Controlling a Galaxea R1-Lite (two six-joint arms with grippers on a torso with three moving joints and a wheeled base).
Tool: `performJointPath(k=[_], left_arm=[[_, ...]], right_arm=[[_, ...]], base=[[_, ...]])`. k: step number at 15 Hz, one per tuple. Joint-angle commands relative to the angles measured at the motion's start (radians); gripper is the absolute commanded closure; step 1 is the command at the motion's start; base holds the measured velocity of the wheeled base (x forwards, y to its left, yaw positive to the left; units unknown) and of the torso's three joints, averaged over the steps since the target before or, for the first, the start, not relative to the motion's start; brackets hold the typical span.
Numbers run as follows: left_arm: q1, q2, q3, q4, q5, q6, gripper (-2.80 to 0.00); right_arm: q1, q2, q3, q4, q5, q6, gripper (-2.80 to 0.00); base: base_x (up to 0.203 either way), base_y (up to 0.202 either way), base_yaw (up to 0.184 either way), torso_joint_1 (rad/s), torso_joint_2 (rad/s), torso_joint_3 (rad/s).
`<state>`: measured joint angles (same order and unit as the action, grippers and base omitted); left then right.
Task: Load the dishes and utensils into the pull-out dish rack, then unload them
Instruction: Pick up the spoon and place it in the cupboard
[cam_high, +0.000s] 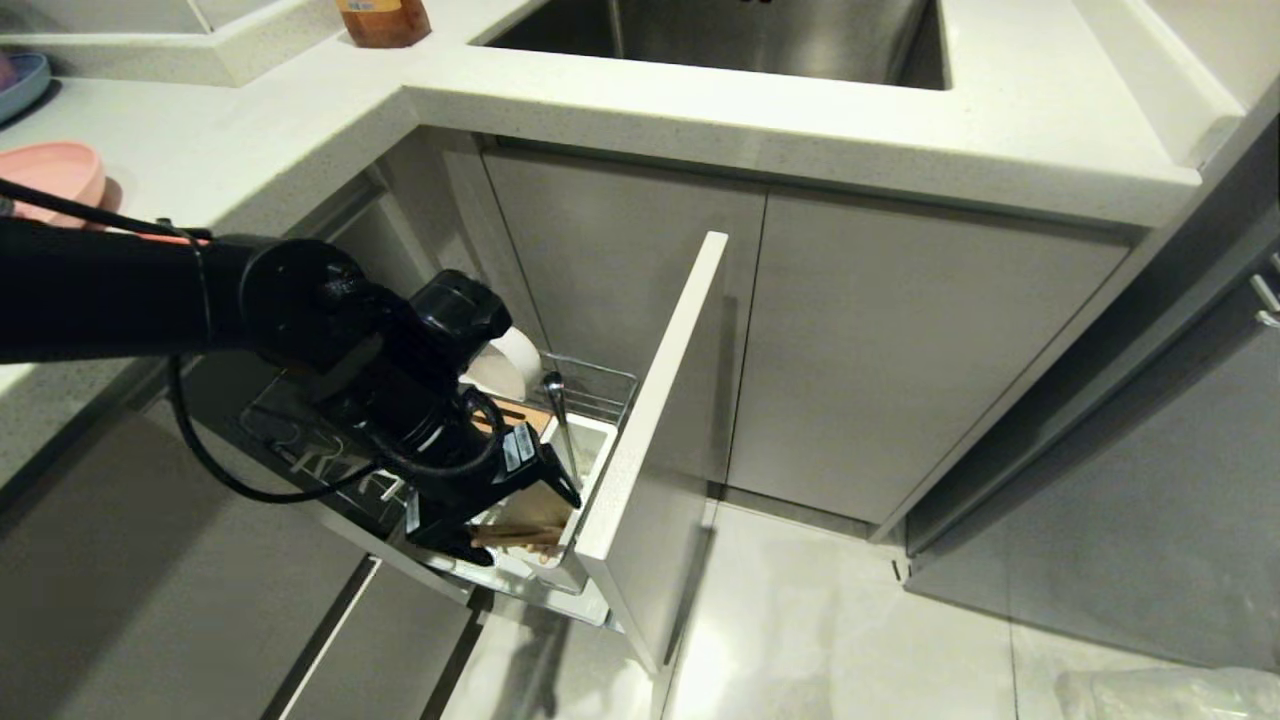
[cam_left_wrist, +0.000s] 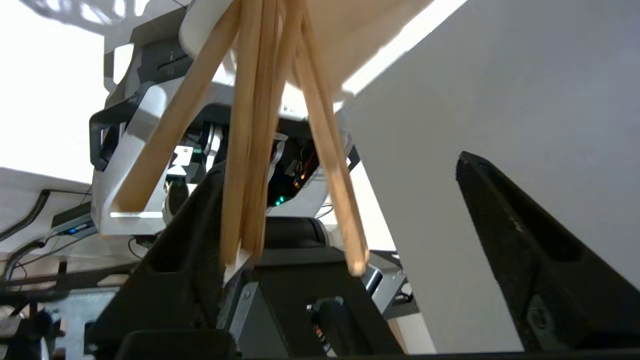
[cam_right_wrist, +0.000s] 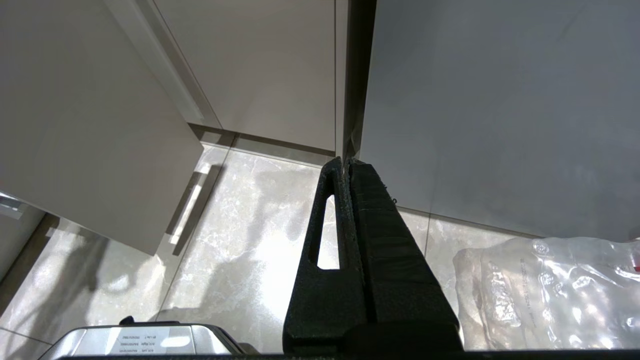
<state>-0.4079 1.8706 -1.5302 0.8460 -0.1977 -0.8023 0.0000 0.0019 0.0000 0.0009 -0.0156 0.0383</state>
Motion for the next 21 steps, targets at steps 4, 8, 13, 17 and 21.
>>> performJointPath(k=[4,8,13,17,21], left_arm=[[-0.002,-0.076,-0.002,0.021,-0.002,-0.006,-2.8],[-0.002,-0.148,-0.002,0.023,0.012,-0.006,-2.8],[-0.012,-0.218,-0.001,0.053,0.056,-0.003,0.0],[-0.043,-0.249,-0.017,0.051,0.097,0.005,0.0],[-0.081,-0.21,-0.01,-0.043,0.098,0.058,0.0]], right_arm=[[0.001,0.0,0.003,0.0,0.0,0.0,0.0],[0.0,0.0,0.003,0.001,-0.001,0.0,0.0],[0.002,0.0,0.003,0.001,0.0,0.0,0.0],[0.001,0.0,0.003,0.0,0.0,0.0,0.0],[0.002,0.0,0.002,-0.001,0.0,0.0,0.0]], base=[[0.0,0.0,0.0,0.0,0.0,0.0],[0.0,0.0,0.0,0.0,0.0,0.0],[0.0,0.0,0.0,0.0,0.0,0.0],[0.0,0.0,0.0,0.0,0.0,0.0],[0.0,0.0,0.0,0.0,0.0,0.0]])
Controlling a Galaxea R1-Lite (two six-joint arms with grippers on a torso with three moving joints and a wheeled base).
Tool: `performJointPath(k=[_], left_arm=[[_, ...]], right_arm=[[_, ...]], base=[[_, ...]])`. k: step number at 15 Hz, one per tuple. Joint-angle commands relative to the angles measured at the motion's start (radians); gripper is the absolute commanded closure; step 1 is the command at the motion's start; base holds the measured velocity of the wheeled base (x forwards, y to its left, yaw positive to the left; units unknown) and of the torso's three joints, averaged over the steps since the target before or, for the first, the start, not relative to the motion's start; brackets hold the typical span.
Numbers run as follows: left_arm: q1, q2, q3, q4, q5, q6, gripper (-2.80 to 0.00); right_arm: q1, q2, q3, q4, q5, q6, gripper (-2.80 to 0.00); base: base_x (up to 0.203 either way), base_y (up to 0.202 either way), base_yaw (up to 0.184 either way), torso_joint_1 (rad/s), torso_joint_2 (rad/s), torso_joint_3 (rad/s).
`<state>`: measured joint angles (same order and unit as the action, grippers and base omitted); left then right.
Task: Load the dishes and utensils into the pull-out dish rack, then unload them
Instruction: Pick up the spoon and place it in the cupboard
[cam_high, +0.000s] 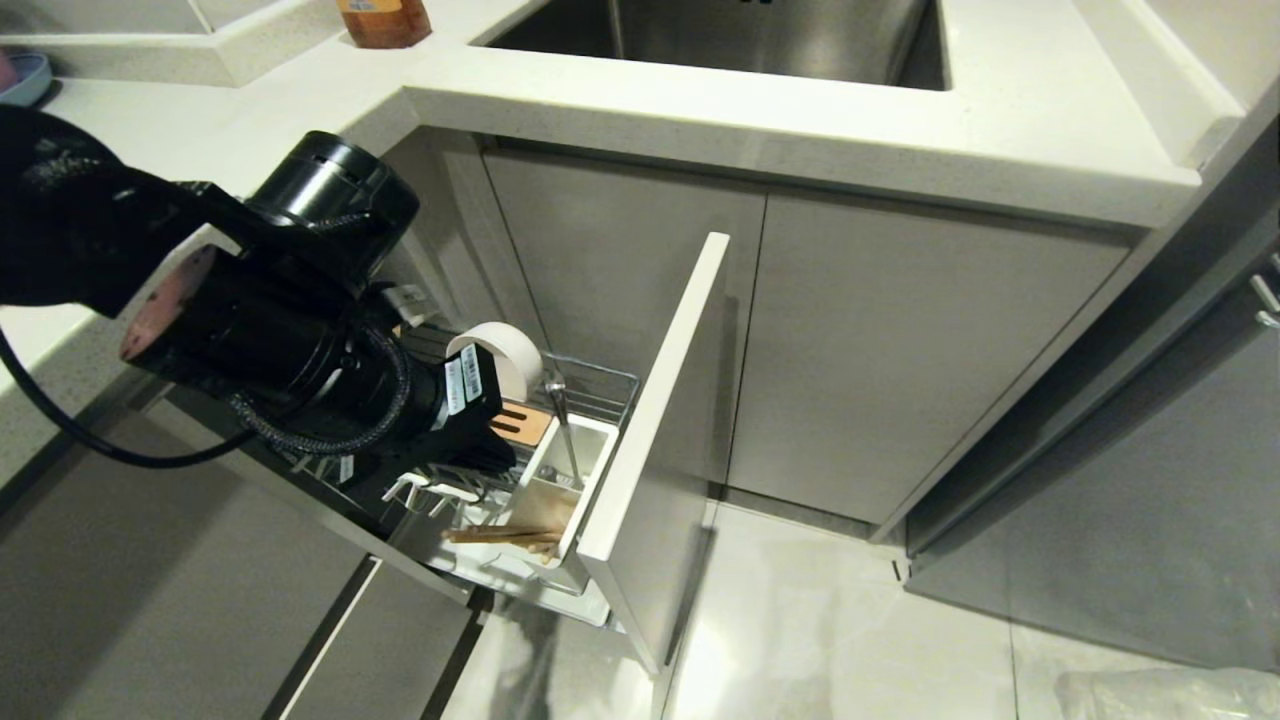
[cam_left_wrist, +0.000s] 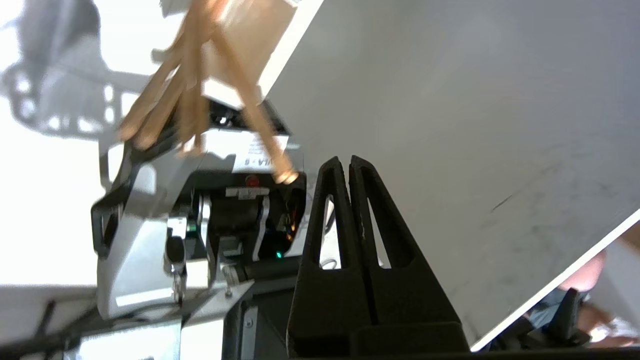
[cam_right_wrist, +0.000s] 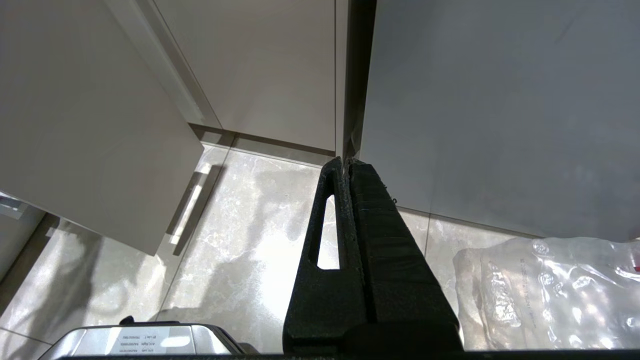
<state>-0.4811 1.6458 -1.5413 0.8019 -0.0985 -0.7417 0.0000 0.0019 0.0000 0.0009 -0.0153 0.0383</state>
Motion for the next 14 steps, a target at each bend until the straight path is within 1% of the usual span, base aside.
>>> performJointPath(k=[1,2,4,7,10,14], left_arm=[[-0.019,0.024,-0.006,-0.013,-0.002,0.004,0.0],[-0.035,0.036,-0.019,-0.044,-0.002,0.025,0.0],[-0.062,0.049,-0.037,-0.068,-0.001,0.056,0.0],[-0.107,0.067,-0.054,-0.103,-0.001,0.062,0.0],[-0.152,0.09,-0.09,-0.104,-0.001,0.06,0.0],[-0.189,0.114,-0.129,-0.102,0.001,0.057,0.0]], right_arm=[[0.0,0.0,0.003,0.001,0.0,0.0,0.0],[0.0,0.0,0.002,-0.001,0.0,0.0,0.0],[0.001,0.0,0.002,0.0,-0.001,0.0,0.0],[0.001,0.0,0.003,0.0,0.0,0.0,0.0],[0.0,0.0,0.002,0.0,0.0,0.0,0.0],[0.0,0.0,0.003,0.0,0.0,0.0,0.0]], base=[[0.0,0.0,0.0,0.0,0.0,0.0],[0.0,0.0,0.0,0.0,0.0,0.0],[0.0,0.0,0.0,0.0,0.0,0.0],[0.0,0.0,0.0,0.0,0.0,0.0],[0.0,0.0,0.0,0.0,0.0,0.0],[0.0,0.0,0.0,0.0,0.0,0.0]])
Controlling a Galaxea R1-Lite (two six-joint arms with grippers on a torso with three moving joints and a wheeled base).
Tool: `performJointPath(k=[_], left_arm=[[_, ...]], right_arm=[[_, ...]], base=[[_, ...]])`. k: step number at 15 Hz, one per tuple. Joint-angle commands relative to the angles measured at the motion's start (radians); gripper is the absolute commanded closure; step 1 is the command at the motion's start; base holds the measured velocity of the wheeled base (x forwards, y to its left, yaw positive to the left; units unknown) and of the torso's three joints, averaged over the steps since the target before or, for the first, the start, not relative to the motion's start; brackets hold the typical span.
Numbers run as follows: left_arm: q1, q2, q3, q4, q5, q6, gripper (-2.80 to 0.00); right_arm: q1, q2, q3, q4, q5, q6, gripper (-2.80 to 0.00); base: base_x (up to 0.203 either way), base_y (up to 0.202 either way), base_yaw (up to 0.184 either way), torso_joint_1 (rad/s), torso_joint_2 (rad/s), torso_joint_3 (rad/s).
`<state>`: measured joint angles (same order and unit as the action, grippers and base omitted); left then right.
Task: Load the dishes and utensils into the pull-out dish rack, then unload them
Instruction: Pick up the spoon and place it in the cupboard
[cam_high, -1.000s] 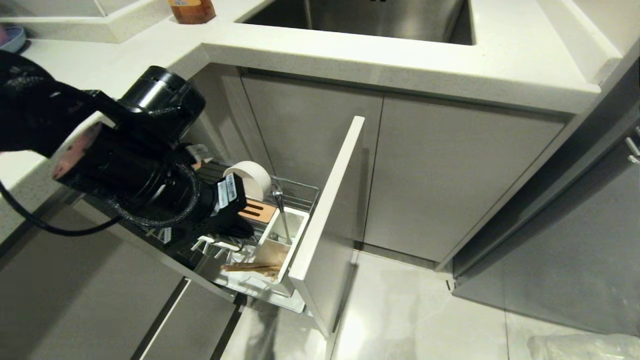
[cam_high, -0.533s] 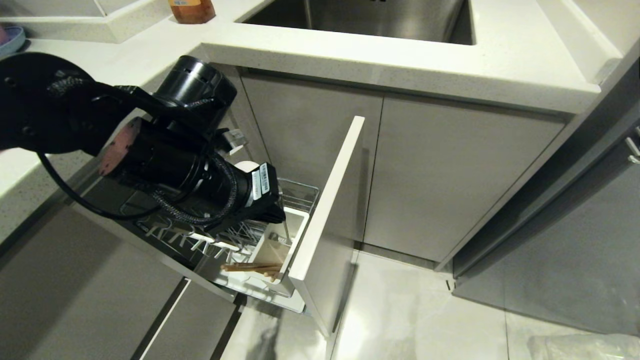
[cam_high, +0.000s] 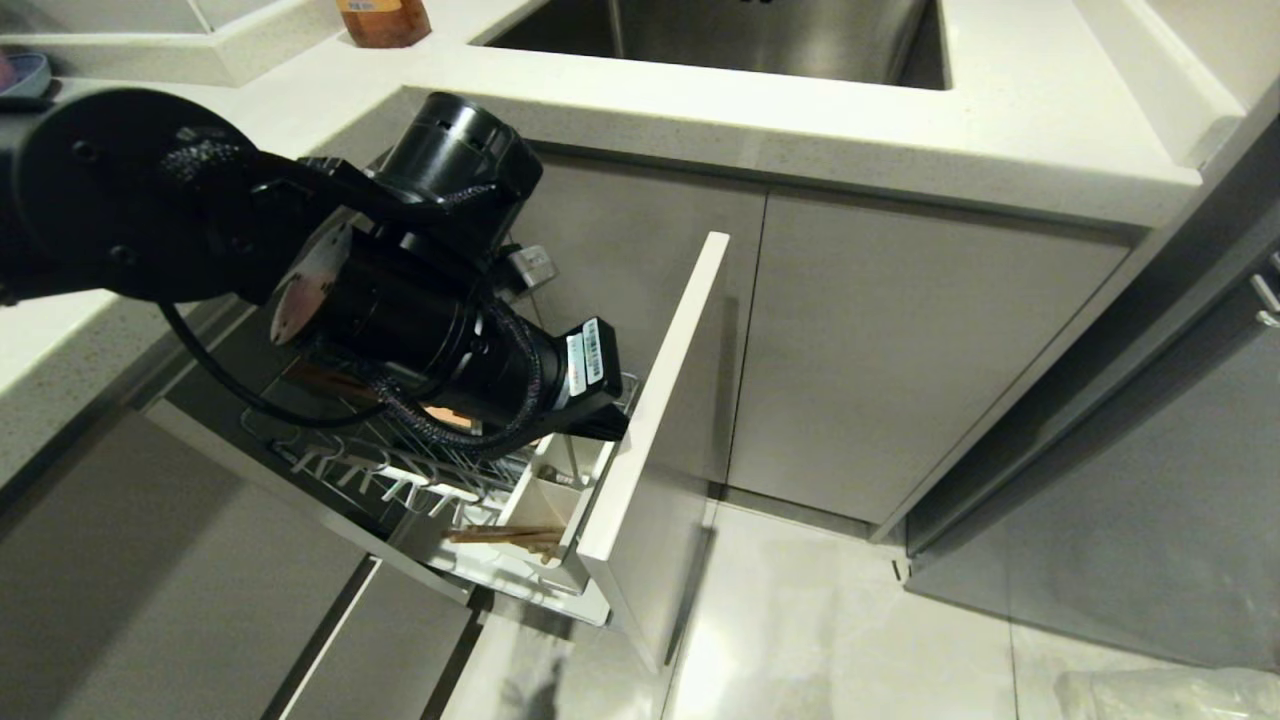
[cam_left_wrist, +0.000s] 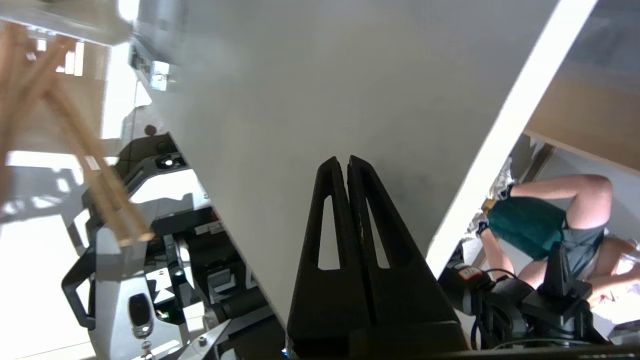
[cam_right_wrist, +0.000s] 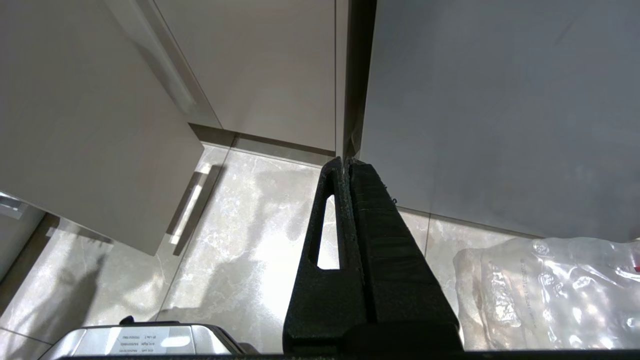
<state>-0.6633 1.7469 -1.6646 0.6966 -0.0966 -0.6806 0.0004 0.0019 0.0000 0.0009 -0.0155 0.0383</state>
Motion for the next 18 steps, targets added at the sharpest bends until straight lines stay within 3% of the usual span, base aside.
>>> performJointPath(k=[1,12,18], left_arm=[[-0.015,0.015,-0.013,0.004,0.0,-0.006,0.0],[-0.094,0.083,-0.098,0.006,-0.002,-0.008,0.0],[-0.09,0.086,-0.096,0.007,0.016,-0.008,0.0]], right_arm=[[0.0,0.0,0.002,0.0,0.0,0.0,0.0],[0.001,0.0,0.003,0.001,0.0,0.0,0.0],[0.0,0.0,0.002,0.0,0.0,0.0,0.0]], base=[[0.0,0.0,0.0,0.0,0.0,0.0],[0.0,0.0,0.0,0.0,0.0,0.0],[0.0,0.0,0.0,0.0,0.0,0.0]])
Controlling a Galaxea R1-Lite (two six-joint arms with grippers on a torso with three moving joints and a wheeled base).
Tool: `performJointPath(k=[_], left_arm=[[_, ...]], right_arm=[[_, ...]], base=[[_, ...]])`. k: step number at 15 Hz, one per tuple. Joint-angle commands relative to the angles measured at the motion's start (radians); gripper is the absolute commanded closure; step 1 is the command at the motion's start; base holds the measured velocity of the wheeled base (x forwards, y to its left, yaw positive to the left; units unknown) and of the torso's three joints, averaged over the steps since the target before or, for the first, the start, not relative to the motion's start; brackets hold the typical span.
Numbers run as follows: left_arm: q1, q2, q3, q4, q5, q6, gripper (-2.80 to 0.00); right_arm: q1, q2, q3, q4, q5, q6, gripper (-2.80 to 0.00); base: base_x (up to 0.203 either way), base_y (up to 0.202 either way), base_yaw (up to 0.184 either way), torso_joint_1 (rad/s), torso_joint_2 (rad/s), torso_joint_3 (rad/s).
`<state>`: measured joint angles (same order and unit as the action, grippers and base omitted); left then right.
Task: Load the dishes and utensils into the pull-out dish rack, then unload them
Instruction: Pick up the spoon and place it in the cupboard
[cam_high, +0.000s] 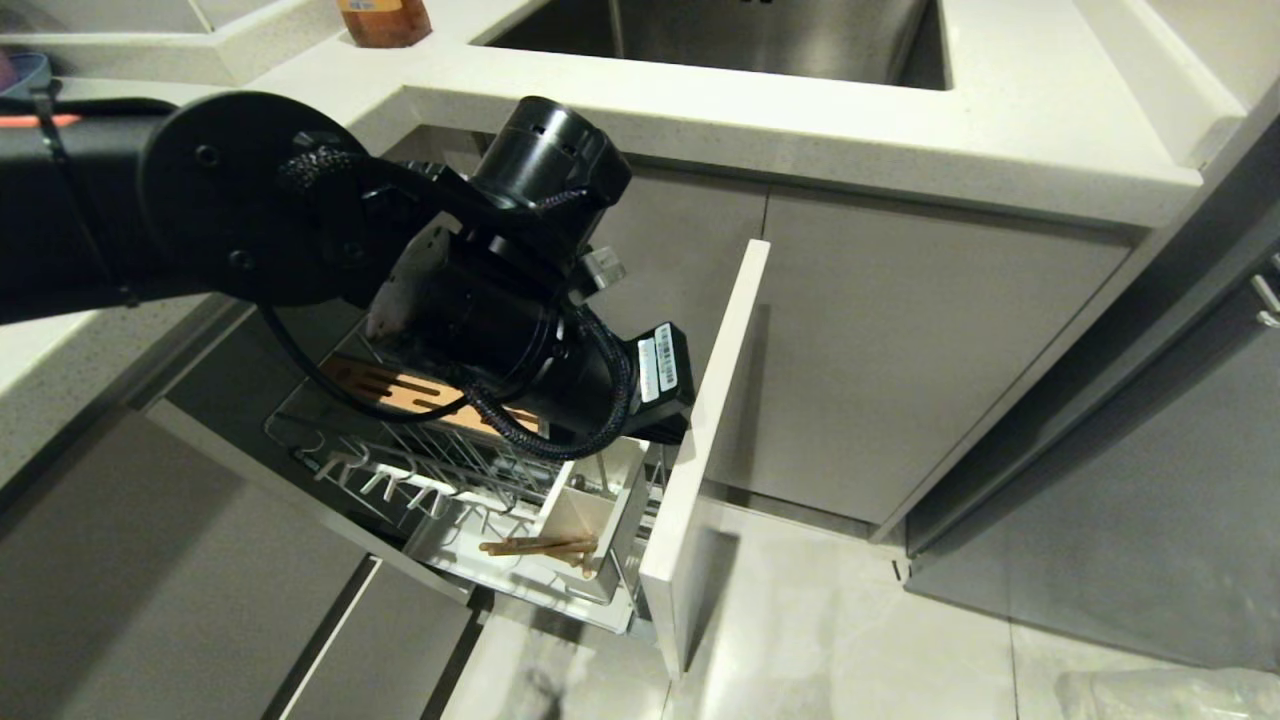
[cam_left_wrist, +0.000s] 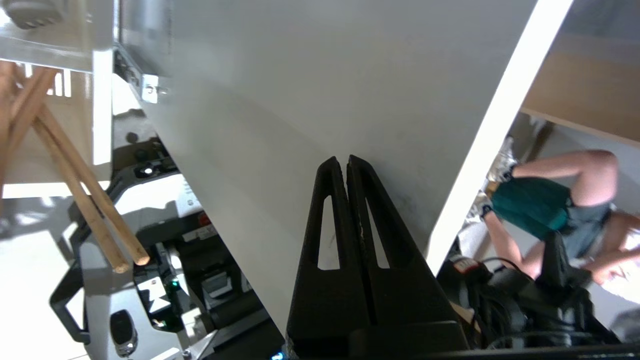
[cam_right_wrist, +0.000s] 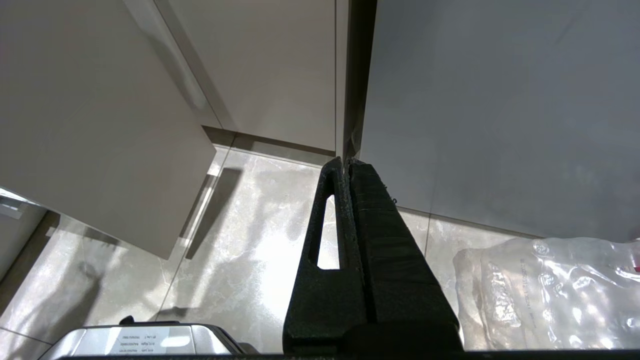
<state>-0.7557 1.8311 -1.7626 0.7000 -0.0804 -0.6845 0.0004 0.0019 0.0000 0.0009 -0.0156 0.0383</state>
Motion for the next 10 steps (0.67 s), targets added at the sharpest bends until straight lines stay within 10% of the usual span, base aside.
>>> performJointPath(k=[1,10], left_arm=[[0.007,-0.002,0.003,0.004,0.021,-0.004,0.0],[0.074,-0.032,0.042,0.016,0.076,-0.007,0.0]], right_arm=[[0.001,0.0,0.003,-0.001,0.0,0.0,0.0],[0.0,0.0,0.002,-0.001,0.0,0.0,0.0]], base=[[0.0,0.0,0.0,0.0,0.0,0.0],[0.0,0.0,0.0,0.0,0.0,0.0]])
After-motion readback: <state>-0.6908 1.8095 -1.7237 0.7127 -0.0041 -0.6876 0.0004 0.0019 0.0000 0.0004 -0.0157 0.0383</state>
